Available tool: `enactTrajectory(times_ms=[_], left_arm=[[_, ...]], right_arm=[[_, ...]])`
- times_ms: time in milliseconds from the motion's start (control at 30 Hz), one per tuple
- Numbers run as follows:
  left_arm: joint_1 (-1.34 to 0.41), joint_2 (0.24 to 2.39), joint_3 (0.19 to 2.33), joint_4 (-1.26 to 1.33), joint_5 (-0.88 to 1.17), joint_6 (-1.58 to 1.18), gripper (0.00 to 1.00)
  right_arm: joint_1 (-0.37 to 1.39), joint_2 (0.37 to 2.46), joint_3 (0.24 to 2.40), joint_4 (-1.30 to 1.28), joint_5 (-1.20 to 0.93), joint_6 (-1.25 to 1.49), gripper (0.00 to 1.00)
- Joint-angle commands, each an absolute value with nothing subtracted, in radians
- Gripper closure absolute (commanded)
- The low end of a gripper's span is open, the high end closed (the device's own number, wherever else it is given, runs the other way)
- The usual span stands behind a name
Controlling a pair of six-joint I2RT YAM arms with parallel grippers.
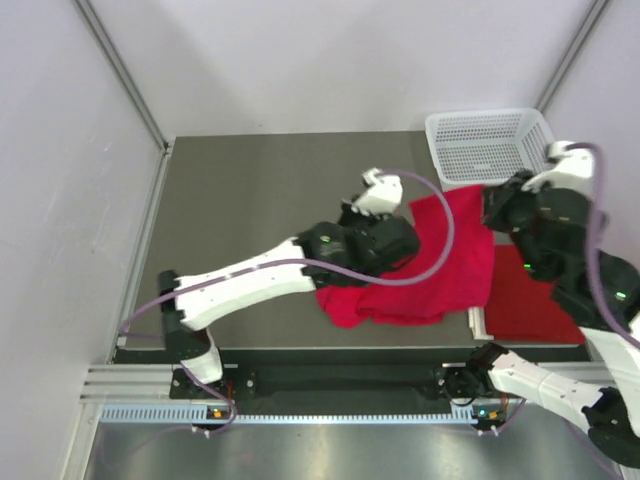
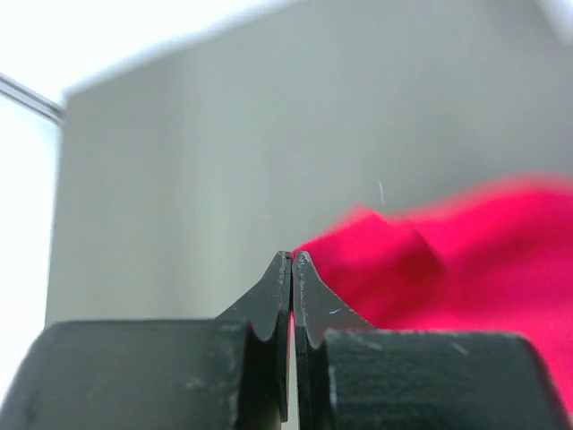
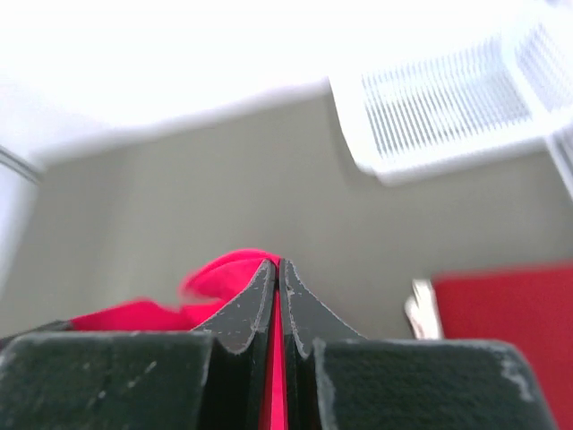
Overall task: Fold and stack the t-shirts
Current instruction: Flatten the tshirt out
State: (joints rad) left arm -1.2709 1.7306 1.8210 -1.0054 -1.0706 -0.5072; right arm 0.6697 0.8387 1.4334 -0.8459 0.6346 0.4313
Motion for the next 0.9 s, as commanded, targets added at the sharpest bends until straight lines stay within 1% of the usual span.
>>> enactTrajectory(times_ms=[0,33,67,100,133,300,367,467,567,633,700,733,767,800,833,867], left_arm=[[-1.278,1.534,1.997,-1.091,-1.307,-0.391,1.0],[-1.278,1.447,1.997,-0.972,-1.296,-0.336,1.0],[-1.281,1.398,1.973,-0.91,-1.281,-0.287,1.0],[-1.282,1.303,1.954,-0.857,-1.237,-0.211,1.0],[-1.285,1.261,1.935,-0.782,-1.212,-0.193,1.0],[-1.284,1.037,1.869,-0.658,-0.987,-0.175,1.0],[-1.285,0.999,1.813,-0.591,-0.936,-0.152,1.0],[-1.285,0.973,1.741,-0.551,-0.948,-0.083,1.0],[-1.285,1.008,1.654,-0.473,-1.046,0.047,1.0],[-1.267,1.052,1.603,-0.395,-1.092,0.101,1.0],[-1.212,1.08,1.58,-0.344,-1.05,0.112,1.0],[-1.098,1.089,1.575,-0.357,-0.985,0.083,1.0],[-1.016,1.104,1.58,-0.38,-0.827,0.004,1.0],[-0.932,1.144,1.586,-0.403,-0.731,-0.061,1.0],[-0.785,1.173,1.591,-0.429,-0.662,-0.093,1.0],[-0.731,1.237,1.594,-0.436,-0.55,-0.139,1.0]], right_arm=[[0.652,0.804,1.653,-0.781,0.612,0.345,1.0],[0.652,0.783,1.678,-0.772,0.592,0.342,1.0],[0.652,0.77,1.698,-0.762,0.572,0.341,1.0],[0.652,0.756,1.727,-0.761,0.533,0.348,1.0],[0.652,0.72,1.733,-0.749,0.513,0.35,1.0],[0.65,0.615,1.714,-0.71,0.344,0.351,1.0],[0.65,0.598,1.683,-0.69,0.315,0.354,1.0],[0.65,0.607,1.634,-0.69,0.339,0.344,1.0],[0.649,0.669,1.592,-0.667,0.398,0.289,1.0],[0.65,0.761,1.597,-0.654,0.442,0.253,1.0],[0.65,0.868,1.612,-0.638,0.5,0.198,1.0],[0.649,0.902,1.617,-0.609,0.515,0.18,1.0],[0.649,0.937,1.623,-0.592,0.543,0.142,1.0],[0.646,1.001,1.644,-0.574,0.551,0.123,1.0],[0.631,1.034,1.657,-0.53,0.551,0.101,1.0],[0.62,1.066,1.693,-0.509,0.532,0.069,1.0]])
